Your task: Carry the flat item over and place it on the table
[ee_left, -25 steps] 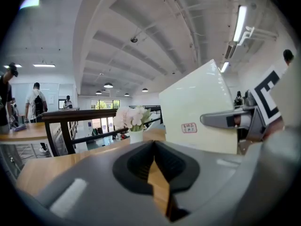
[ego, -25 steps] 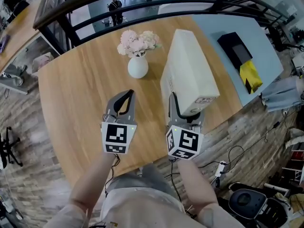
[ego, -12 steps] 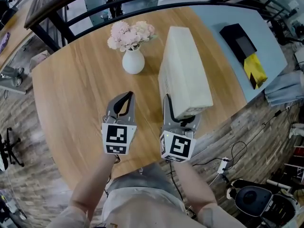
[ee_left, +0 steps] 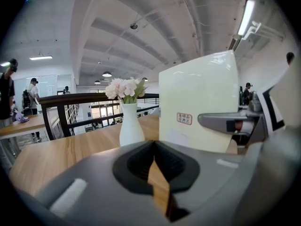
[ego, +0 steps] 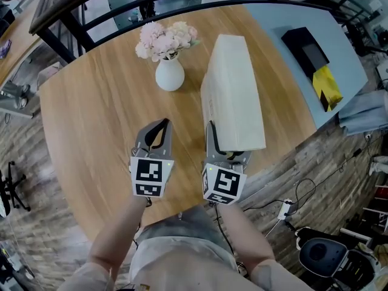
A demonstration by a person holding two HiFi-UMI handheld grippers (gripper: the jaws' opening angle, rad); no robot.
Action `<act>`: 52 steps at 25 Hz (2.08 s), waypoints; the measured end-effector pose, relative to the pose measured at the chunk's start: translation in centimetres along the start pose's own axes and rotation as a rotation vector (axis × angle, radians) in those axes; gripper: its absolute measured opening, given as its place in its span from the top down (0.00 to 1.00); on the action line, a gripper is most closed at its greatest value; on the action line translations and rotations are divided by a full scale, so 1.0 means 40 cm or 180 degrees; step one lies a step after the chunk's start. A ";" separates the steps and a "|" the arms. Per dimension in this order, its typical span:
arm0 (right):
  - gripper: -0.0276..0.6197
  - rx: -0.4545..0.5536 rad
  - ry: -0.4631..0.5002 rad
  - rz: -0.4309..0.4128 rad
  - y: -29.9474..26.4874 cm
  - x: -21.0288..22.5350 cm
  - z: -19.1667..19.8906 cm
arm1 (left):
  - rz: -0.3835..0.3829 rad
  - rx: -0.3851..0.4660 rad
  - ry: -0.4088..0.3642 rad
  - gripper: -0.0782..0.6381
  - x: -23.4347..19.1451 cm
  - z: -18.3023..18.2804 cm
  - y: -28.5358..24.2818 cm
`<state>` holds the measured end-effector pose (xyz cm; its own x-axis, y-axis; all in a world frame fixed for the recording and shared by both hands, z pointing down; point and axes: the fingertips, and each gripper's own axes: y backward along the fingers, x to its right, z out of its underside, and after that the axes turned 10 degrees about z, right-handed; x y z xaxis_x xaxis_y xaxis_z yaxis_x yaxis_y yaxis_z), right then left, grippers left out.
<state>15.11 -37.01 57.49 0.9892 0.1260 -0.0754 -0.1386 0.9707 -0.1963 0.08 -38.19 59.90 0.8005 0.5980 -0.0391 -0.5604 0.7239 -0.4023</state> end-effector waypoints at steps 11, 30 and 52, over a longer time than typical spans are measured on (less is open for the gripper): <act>0.41 -0.0055 -0.0049 -0.0067 0.028 0.009 -0.020 | -0.0008 0.0010 0.0154 0.89 0.016 -0.031 0.079; 0.36 0.0335 0.0174 -0.0082 0.253 0.025 -0.391 | -0.0024 0.0348 -0.0100 0.89 0.065 -0.325 0.384; 0.78 0.0948 -0.0442 -0.0838 0.539 -0.021 -0.814 | -0.0126 0.1143 -0.0420 0.89 0.085 -0.640 0.716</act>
<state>9.73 -22.86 21.49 0.9889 -0.1276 0.0760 0.1197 0.9876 0.1015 -7.81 -24.22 24.83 0.8019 0.5894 0.0976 -0.5871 0.8077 -0.0544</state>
